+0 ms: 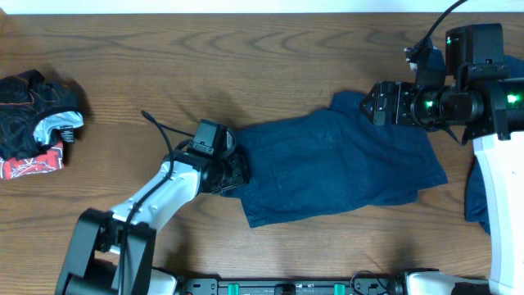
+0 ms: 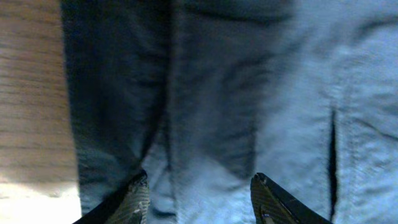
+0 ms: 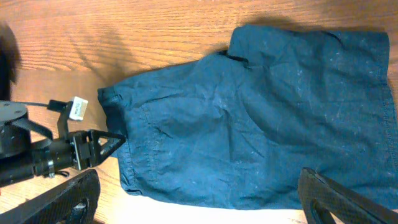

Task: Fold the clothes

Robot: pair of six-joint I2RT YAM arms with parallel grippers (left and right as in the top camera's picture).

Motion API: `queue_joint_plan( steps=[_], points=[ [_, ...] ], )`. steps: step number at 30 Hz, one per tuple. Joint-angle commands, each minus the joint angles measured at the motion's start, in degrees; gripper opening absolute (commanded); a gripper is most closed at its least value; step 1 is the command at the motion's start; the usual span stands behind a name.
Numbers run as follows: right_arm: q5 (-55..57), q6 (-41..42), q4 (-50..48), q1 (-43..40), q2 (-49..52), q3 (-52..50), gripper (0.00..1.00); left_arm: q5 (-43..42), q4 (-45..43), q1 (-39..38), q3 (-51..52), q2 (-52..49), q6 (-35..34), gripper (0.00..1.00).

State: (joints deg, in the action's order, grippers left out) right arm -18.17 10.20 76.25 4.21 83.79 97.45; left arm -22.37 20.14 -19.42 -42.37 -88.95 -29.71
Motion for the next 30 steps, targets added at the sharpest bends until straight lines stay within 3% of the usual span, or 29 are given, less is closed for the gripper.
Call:
queue_joint_plan(
  steps=[1, 23, 30],
  points=[
    [0.0, -0.5, 0.0, 0.4, 0.2, 0.6, 0.99, -0.6, 0.5, -0.5, 0.1, 2.2, 1.0, 0.55],
    [-0.1, -0.7, 0.6, 0.4, 0.2, 0.6, 0.99, -0.5, 1.5, -5.2, 0.1, 2.1, 1.0, 0.54],
    [-0.1, -0.7, 1.0, 0.4, 0.2, 0.6, 0.99, 5.2, 2.5, -5.1, 0.1, 1.3, 1.0, 0.55]
  ],
)
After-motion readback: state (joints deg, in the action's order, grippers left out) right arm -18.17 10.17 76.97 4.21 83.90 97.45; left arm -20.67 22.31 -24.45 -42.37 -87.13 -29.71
